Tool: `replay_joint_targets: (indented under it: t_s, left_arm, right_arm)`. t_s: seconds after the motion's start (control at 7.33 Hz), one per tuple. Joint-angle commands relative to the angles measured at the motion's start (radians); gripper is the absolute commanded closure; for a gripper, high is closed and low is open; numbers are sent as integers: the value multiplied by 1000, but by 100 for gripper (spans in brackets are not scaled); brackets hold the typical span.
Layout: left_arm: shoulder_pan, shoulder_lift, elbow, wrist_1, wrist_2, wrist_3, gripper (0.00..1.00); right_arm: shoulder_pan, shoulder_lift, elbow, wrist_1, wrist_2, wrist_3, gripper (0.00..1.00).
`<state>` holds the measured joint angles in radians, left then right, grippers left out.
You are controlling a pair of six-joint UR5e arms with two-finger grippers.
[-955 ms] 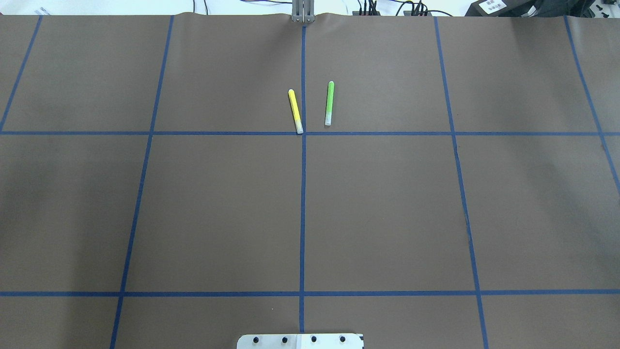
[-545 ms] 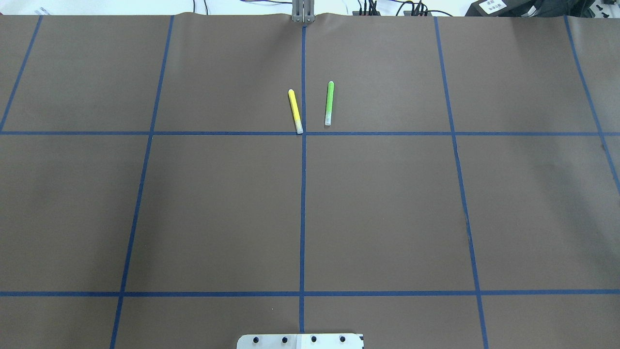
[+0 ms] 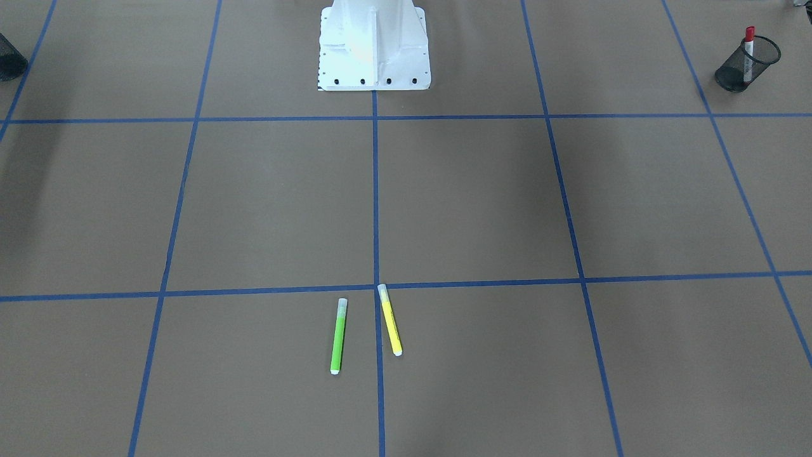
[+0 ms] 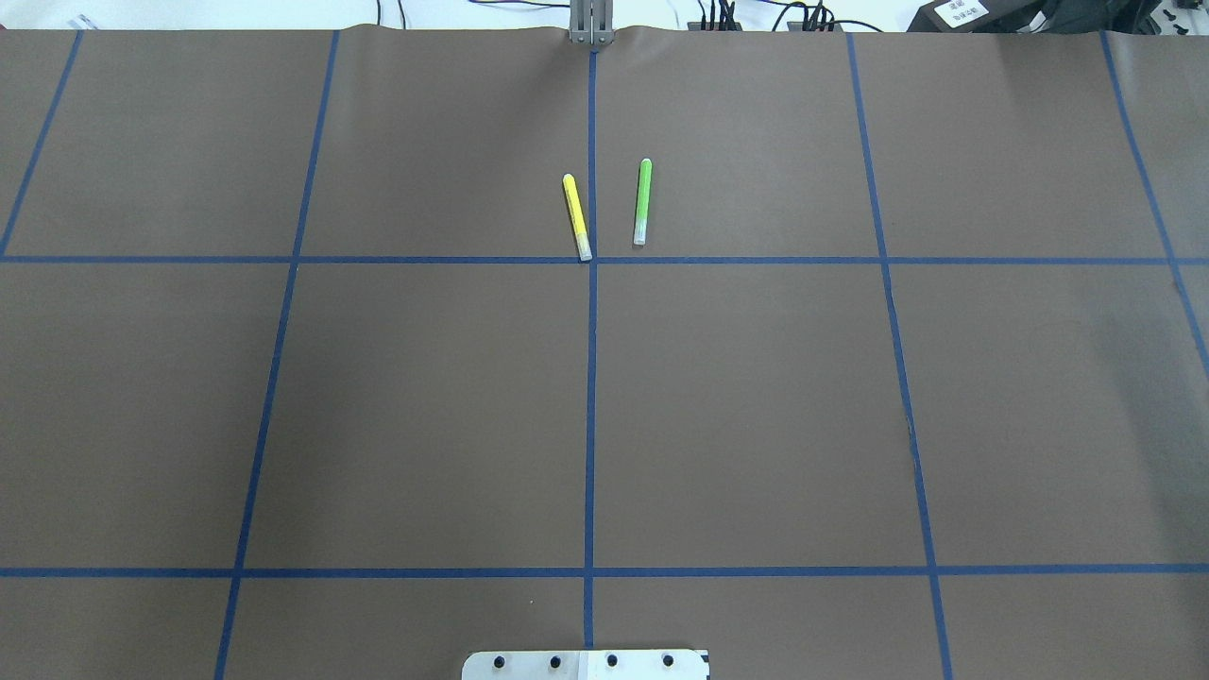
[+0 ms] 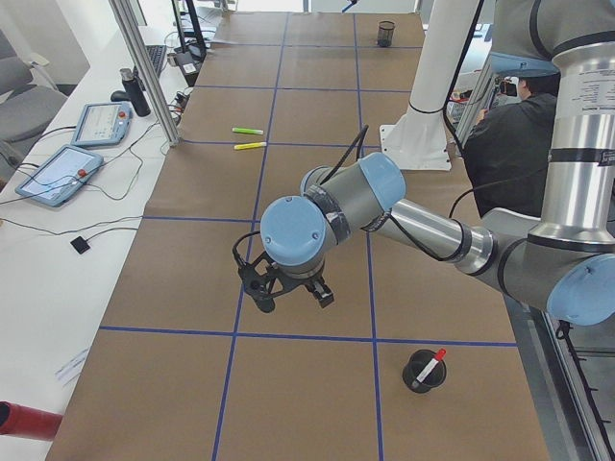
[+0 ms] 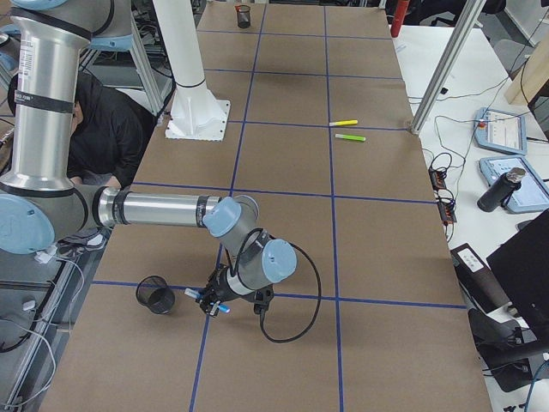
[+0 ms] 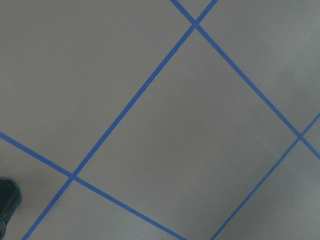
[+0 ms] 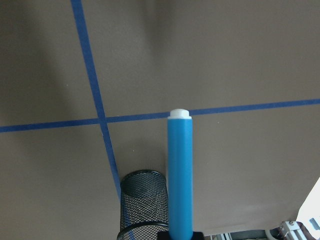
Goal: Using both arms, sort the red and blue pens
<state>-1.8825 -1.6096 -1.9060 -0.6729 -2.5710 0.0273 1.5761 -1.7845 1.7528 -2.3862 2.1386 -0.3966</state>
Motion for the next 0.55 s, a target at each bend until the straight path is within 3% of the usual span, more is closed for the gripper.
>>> replay_joint_targets:
  t_s: [0.0,0.41]
  left_arm:
    - [3,-24,-5,-59,5,-4,0]
    - [8,-24,-4,-82,-5,-3,0]
  right_arm:
    - [74,-72,22,-43,-18,-45,100]
    - [125,-58,120,-320,-68,-163,100]
